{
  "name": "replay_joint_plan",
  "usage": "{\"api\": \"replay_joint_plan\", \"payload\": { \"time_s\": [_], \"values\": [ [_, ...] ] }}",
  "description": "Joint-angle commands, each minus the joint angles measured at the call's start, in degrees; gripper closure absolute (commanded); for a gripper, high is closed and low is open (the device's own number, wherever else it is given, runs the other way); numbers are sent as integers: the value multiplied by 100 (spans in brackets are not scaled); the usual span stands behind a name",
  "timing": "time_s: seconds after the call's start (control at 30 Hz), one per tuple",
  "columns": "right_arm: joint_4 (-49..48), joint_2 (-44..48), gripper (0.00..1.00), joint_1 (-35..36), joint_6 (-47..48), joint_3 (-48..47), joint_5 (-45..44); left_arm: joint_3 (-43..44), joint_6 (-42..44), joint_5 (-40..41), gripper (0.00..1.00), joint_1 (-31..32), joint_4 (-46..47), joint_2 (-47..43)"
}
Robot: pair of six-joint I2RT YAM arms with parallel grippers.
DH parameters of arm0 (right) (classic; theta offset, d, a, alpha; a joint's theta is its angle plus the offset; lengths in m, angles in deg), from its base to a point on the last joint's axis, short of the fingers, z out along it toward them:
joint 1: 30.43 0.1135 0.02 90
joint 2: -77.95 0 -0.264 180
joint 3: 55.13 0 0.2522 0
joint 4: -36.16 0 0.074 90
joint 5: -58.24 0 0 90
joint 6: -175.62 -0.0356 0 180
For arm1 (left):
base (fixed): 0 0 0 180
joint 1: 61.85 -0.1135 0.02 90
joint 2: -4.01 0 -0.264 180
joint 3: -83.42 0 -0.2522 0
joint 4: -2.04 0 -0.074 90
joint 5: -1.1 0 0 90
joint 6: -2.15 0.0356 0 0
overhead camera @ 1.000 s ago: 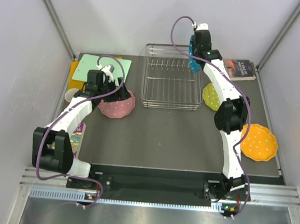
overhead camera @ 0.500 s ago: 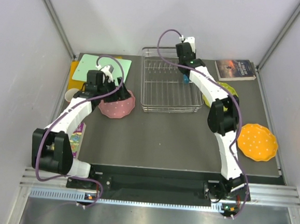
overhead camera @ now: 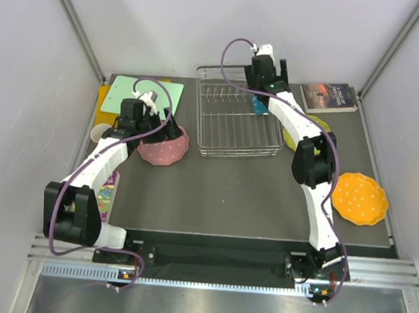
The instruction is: Load the plates into the dish rack
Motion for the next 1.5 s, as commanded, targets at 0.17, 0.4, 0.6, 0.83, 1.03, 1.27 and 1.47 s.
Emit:
{"api": "replay_joint_plan", "payload": {
  "time_s": [0.17,0.4,0.6,0.83,1.03,1.27,1.47],
  "values": [
    [-928,2705,0,-160,517,1670,891,326,593,1223,3,-39,-40,-330],
    [-585,4545,0,42,-223,3241,3017,1045,2025,1268,12,-39,-882,757],
    [-243,5407,0,376,14,4456,4171,1899,2483,1534,31,-101,-1622,2059],
    [48,5952,0,394,-11,5107,4610,1586,1930,927,75,-110,-1774,2571],
    [66,6348,0,376,-843,5880,5164,722,1772,778,75,57,-1349,2324],
    [-364,6585,0,271,-2278,7355,5586,-227,1815,76,73,637,-1577,2105],
    [-1286,6603,0,43,-3280,8736,5929,-596,1298,-549,74,1497,-1411,1902]
  ]
}}
